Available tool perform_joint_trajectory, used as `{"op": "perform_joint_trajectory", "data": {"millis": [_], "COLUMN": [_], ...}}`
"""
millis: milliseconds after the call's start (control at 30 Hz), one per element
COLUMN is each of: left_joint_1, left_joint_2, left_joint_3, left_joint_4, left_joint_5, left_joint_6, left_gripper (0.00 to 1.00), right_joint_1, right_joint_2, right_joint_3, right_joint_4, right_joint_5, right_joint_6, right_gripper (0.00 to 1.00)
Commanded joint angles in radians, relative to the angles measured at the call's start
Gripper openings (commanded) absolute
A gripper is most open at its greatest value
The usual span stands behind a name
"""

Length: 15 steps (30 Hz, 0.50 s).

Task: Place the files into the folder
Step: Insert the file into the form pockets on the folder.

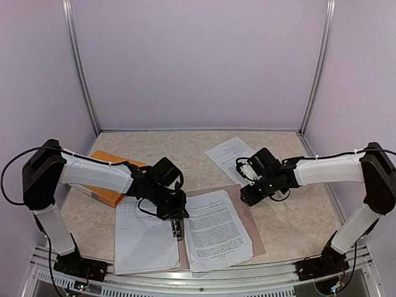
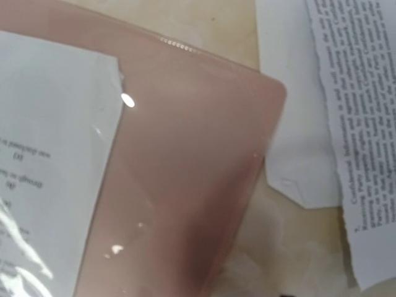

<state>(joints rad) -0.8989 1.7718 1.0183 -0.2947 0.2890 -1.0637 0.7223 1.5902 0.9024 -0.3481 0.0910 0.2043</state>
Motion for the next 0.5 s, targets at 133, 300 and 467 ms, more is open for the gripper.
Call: {"op": "perform_joint_trajectory", "data": {"millis": [133,300,467], "left_joint_1": [0.005,0.005,0.005], "left_joint_2": [0.028,0.040,0.063], "left_joint_3": [0.020,0.043,0.072], "left_joint_4": [-0.049,-0.069,-0.092], "left_joint_5": [-0.022,-0.037,-0.053], "left_joint_6": [0.034,0.056,0.091], "left_gripper": [0.00,0.00,0.00], "right_joint_1": [-0.017,-0.020,-0.022], "right_joint_2": [0.026,0.029,0.039], "right_joint_3": [0.001,-0.014,-0.036], "right_joint_4": [-0.008,0.010,0.045], "right_joint_5": [0.022,0.010,-0.021], "right_joint_6": [0.036,0.052,0.078], "right_gripper": [0.55,0.56,0.57]}}
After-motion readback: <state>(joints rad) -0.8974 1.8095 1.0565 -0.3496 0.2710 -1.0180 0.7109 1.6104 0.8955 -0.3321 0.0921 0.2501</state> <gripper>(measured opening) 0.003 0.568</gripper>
